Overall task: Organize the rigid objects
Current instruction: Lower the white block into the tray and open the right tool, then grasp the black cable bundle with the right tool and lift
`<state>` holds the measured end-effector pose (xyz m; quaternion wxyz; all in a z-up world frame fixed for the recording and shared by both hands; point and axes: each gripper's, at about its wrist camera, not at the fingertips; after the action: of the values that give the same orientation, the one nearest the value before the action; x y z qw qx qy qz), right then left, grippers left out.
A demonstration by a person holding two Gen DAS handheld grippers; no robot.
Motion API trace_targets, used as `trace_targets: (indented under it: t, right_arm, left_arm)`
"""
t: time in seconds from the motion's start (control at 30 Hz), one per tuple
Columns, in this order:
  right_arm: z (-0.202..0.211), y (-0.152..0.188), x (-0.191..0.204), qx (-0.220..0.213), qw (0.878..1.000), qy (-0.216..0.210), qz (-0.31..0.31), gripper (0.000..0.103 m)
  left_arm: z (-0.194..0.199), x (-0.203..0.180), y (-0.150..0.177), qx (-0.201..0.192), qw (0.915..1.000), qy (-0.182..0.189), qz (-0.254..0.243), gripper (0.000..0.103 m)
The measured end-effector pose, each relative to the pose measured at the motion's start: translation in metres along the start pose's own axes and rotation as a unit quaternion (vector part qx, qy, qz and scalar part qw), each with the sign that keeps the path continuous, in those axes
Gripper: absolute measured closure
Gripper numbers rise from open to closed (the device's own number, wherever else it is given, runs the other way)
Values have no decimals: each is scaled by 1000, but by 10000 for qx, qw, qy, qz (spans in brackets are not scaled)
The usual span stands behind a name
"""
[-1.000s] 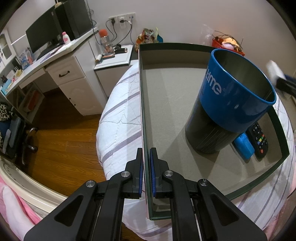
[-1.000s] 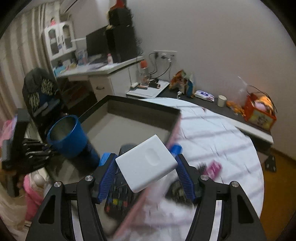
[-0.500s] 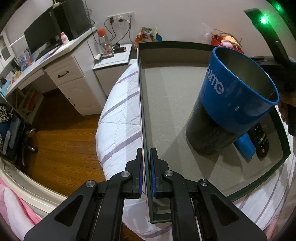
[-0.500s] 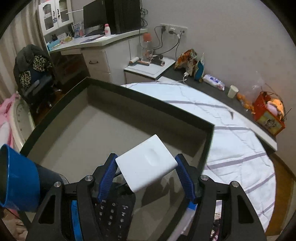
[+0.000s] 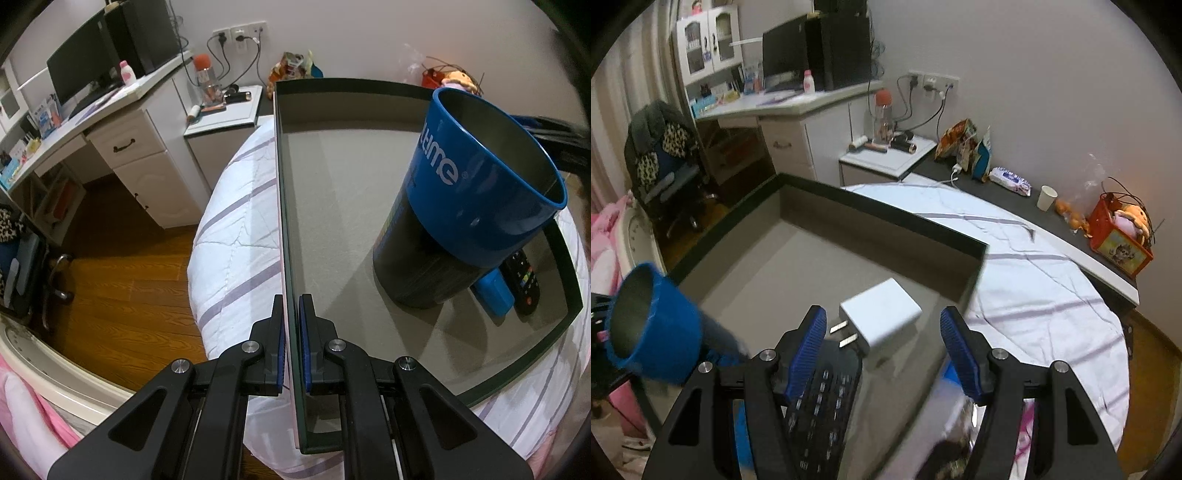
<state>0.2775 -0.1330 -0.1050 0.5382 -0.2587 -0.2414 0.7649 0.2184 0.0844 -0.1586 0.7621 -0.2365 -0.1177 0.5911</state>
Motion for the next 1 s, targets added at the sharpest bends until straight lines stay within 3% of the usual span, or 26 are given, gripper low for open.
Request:
trace_targets:
  t: [0.13, 0.23, 0.43, 0.7, 1.0]
  right_arm:
    - [36, 20, -15, -220, 9993, 134, -255, 35]
    - [67, 42, -32, -429, 9972, 245, -558, 23]
    - [105, 89, -66, -511, 9907, 623, -1092, 23]
    - [83, 139, -86, -47, 9874, 648, -1444, 23]
    - [40, 139, -73, 112, 9886, 575, -1385, 23]
  left_arm:
    - [0, 0, 0, -6, 10000, -6, -2, 97]
    - [1, 0, 0, 1, 10000, -14, -4, 97]
    - [1, 0, 0, 16, 10000, -28, 11, 97]
    - [1, -3, 2, 35, 9999, -130, 49, 97]
    - [1, -5, 3, 42, 9998, -165, 34, 97]
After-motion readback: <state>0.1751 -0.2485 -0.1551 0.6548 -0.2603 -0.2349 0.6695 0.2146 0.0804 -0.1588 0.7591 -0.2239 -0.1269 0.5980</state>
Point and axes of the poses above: each gripper's, at about its wrist camera, not at the fingertips, and z roughly against the way its jaws point, x to its left, y to its underside, and after that the axes turned 11 degrees about y, right-handed
